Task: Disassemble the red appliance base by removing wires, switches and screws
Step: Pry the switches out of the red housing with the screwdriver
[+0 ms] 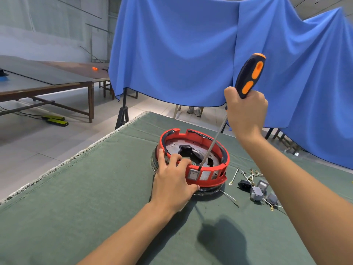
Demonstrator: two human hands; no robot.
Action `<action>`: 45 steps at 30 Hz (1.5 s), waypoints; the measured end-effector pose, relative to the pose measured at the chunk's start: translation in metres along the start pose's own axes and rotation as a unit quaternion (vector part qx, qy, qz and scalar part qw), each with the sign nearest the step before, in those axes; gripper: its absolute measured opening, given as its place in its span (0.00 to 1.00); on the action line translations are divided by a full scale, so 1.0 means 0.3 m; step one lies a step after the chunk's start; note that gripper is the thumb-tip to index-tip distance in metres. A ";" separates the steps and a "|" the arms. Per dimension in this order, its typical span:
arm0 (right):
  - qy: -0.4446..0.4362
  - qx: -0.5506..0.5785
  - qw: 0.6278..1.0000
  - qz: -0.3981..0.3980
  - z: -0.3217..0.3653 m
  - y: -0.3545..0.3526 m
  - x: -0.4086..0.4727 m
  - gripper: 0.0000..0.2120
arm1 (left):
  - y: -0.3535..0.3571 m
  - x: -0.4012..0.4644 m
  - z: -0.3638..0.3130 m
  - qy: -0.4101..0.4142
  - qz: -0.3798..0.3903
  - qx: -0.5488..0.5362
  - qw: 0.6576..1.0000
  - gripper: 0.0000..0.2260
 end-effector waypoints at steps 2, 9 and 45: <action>0.034 -0.007 0.999 0.020 -0.032 0.030 0.027 0.16 | 0.001 0.000 0.001 -0.002 0.005 0.003 1.000 0.26; 0.100 0.027 0.994 0.045 -0.097 0.062 0.065 0.14 | 0.001 0.001 0.000 -0.005 0.023 0.001 1.000 0.26; -0.003 -0.076 0.993 0.094 0.031 0.149 0.046 0.17 | 0.013 -0.003 -0.011 -0.028 0.025 -0.043 0.998 0.30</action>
Point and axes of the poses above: each hand's wrist, its own x-axis towards the middle knuckle, its own y-axis out of the palm, z = x × y, the point moved 6 cm from there along x, towards the middle knuckle, and after that the axes turned 6 degrees about y, right-handed, at the moved point
